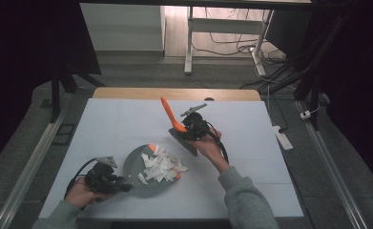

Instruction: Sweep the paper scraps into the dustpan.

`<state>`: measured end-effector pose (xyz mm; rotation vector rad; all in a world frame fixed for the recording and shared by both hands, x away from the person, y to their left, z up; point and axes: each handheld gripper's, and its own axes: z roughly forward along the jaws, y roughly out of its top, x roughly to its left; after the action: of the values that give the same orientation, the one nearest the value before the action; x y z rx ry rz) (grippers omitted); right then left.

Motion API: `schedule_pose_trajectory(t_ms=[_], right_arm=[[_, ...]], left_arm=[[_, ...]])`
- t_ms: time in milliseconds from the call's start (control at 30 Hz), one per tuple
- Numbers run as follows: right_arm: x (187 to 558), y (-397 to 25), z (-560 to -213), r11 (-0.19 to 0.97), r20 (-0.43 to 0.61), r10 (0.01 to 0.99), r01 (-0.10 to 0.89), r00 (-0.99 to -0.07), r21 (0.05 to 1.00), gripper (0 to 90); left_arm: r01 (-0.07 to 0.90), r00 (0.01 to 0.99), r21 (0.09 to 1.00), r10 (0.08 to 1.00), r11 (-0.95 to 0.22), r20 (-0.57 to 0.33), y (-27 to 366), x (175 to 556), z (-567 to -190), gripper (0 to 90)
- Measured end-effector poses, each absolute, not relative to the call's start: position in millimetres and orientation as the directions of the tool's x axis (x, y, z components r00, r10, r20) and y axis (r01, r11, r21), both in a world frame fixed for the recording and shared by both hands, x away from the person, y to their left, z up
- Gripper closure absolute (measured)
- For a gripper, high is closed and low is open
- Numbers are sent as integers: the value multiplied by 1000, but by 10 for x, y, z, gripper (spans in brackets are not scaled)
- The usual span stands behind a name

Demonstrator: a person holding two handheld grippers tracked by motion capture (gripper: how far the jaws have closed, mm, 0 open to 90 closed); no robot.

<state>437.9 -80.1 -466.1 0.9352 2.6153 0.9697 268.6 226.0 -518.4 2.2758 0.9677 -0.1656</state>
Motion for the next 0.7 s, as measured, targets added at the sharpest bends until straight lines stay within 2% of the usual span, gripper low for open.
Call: schedule_pose_trajectory(t_ms=[533,700], right_arm=[[4304,-480,-4794,627,19,589,471,-808,620,704],[4177,-314,-4790,649,41,541,448,-840,614,704]], left_arm=[[683,719,519,599,-515,-352,2247,2689,-5185,611],[684,718,518,600,-513,-353,2242,2688,-5185,611]])
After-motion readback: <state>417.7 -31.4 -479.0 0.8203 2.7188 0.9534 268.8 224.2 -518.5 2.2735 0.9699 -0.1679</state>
